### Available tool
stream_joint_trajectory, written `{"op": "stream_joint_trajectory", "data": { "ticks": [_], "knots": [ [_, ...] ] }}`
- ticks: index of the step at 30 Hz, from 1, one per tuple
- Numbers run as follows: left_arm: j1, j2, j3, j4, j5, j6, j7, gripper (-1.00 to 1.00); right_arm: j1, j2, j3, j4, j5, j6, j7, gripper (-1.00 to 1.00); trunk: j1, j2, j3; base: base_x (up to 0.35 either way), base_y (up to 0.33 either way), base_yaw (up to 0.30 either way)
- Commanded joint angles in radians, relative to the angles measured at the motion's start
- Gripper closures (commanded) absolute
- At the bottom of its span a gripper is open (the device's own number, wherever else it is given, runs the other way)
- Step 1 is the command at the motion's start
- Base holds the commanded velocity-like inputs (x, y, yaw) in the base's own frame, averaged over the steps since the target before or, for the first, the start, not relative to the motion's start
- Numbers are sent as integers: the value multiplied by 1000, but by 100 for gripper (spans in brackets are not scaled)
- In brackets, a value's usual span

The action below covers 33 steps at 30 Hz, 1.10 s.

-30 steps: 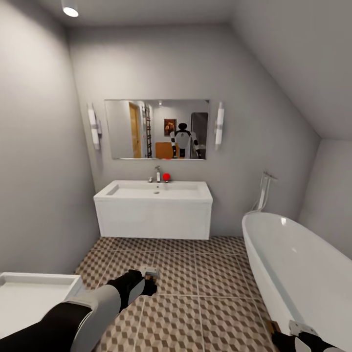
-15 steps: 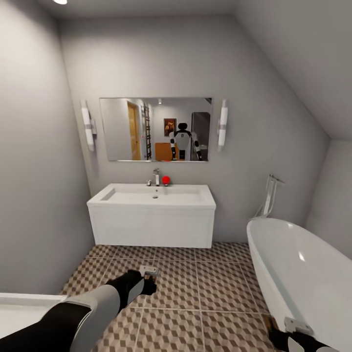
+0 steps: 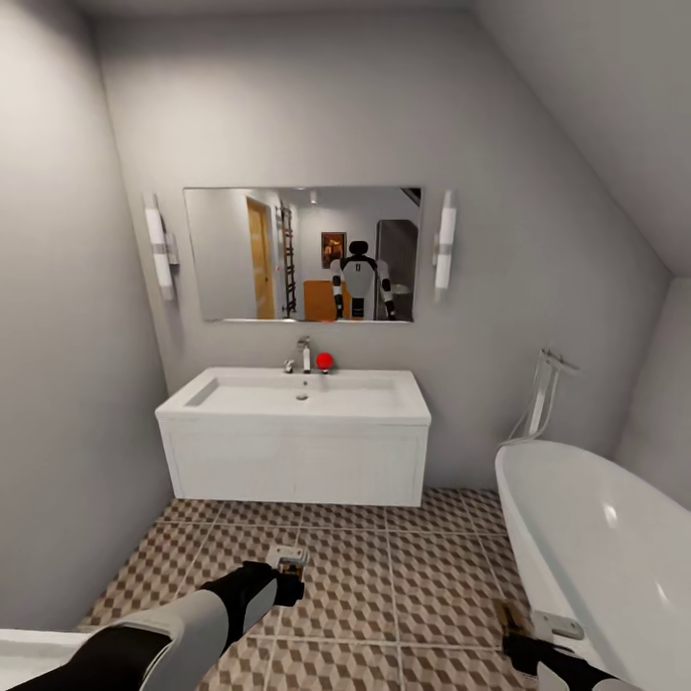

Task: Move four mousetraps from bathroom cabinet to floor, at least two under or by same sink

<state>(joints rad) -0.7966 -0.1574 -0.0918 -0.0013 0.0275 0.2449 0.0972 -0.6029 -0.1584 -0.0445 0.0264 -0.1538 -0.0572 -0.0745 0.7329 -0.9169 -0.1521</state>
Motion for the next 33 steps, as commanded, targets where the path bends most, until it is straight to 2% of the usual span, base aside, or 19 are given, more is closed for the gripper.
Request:
{"op": "stream_joint_trajectory", "data": {
  "ticks": [1, 9, 17, 33],
  "knots": [
    [2, 0, -8, 0, 3, 2, 3, 100, -2, 3, -4, 3, -3, -11, -2, 100, 1, -1, -1, 325, 0, 0],
    [40, 1, -8, 0, 4, -36, 4, 100, -2, 13, -5, 3, 8, -32, -12, 100, 1, -1, -1, 325, 0, 0],
    [48, 2, -8, 0, 6, -60, 6, 100, -2, 14, -7, 3, 10, -32, -13, 100, 1, -1, -1, 259, 0, 0],
    [64, 3, -8, 1, 6, -55, 6, 100, -2, 11, -3, 3, 14, -22, -6, 100, 1, -1, -1, 24, 0, 0]
  ]
}}
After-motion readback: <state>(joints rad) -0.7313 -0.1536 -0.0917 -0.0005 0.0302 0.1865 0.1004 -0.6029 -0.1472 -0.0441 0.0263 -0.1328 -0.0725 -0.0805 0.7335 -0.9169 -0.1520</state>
